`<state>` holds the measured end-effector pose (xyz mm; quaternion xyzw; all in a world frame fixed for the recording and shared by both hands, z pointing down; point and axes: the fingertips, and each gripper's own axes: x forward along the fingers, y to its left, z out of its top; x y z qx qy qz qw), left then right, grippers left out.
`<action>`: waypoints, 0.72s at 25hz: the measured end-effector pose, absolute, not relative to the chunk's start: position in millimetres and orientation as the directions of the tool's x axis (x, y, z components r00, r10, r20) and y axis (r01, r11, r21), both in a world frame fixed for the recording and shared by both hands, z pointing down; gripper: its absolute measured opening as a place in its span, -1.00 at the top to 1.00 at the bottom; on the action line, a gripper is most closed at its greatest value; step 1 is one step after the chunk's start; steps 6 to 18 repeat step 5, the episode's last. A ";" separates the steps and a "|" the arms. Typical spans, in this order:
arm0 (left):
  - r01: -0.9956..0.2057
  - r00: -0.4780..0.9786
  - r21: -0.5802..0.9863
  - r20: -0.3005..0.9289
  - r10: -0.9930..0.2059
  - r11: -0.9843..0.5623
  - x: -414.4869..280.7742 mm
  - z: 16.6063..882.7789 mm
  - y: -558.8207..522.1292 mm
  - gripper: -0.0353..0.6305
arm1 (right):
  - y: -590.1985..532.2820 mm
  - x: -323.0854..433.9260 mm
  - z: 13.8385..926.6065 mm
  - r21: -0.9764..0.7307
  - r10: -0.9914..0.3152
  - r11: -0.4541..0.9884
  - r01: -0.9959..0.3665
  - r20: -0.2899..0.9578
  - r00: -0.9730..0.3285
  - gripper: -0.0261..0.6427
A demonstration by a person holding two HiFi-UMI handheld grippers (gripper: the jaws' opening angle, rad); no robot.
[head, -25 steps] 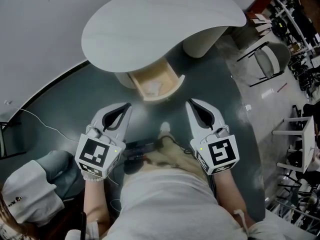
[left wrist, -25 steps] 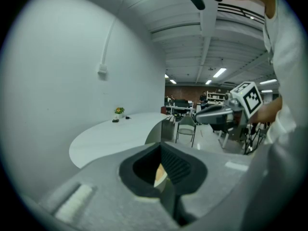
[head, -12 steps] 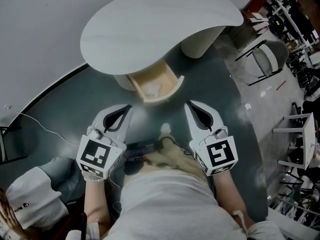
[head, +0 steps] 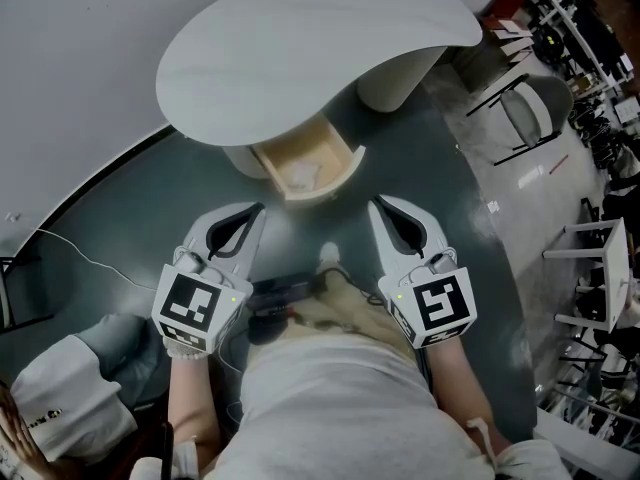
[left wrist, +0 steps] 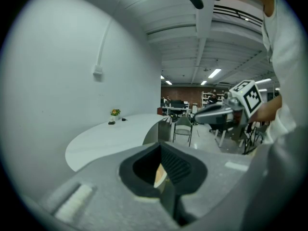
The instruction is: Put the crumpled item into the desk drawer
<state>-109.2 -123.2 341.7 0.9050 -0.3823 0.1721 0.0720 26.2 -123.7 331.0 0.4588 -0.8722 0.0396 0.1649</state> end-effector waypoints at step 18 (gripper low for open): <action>-0.714 0.653 0.002 0.362 -0.665 -0.700 -109.8 340.8 -124.3 0.90 | -124.4 24.8 328.6 0.086 -0.788 0.577 -0.812 0.322 -0.525 0.91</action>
